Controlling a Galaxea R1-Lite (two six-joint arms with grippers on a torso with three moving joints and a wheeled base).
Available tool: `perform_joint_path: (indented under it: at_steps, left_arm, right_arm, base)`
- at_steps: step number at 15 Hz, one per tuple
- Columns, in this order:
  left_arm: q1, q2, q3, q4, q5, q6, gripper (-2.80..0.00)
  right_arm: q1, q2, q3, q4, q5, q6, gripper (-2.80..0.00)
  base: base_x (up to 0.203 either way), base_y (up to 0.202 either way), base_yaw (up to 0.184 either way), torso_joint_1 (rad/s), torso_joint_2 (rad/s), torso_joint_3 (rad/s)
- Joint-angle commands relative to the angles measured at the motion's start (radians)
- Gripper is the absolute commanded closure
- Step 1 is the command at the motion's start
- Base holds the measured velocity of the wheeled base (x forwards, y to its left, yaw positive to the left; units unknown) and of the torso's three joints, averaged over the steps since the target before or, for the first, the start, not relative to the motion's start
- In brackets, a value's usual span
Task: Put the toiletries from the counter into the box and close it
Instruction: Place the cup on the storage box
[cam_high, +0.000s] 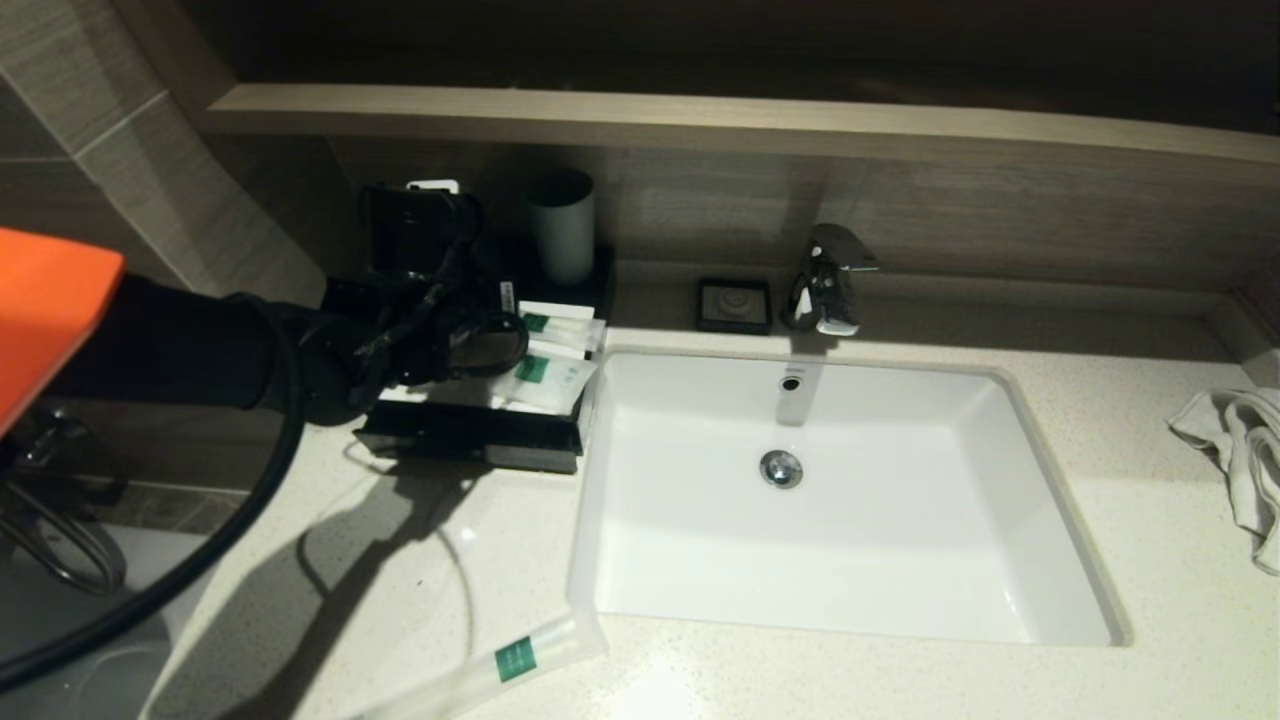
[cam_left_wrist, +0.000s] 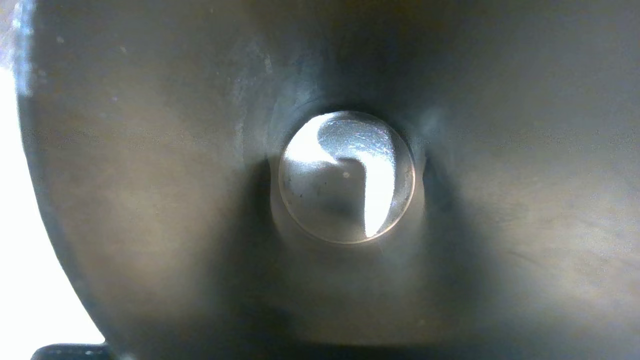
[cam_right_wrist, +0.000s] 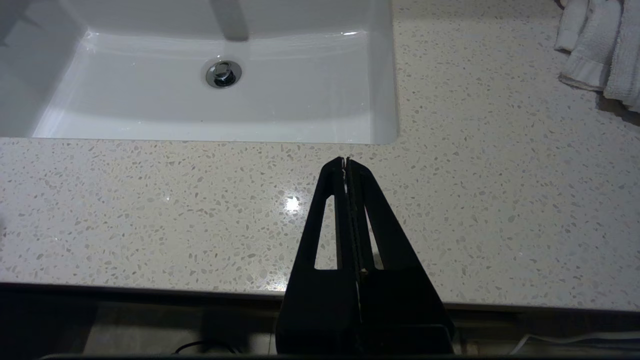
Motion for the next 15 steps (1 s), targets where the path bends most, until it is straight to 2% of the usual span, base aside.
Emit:
perform_joint_path:
  at_steps: [1, 15]
  left_arm:
    - [0.001, 0.012, -0.022, 0.000, 0.003, 0.003, 0.00]
    - [0.001, 0.053, -0.075, -0.007, 0.006, 0.023, 0.00]
  right_arm:
    - [0.000, 0.002, 0.000, 0.000, 0.000, 0.000, 0.00]
    - [0.000, 0.002, 0.000, 0.000, 0.000, 0.000, 0.00]
  base:
    - [0.000, 0.000, 0.000, 0.000, 0.00, 0.000]
    - [0.000, 0.000, 0.000, 0.000, 0.00, 0.000]
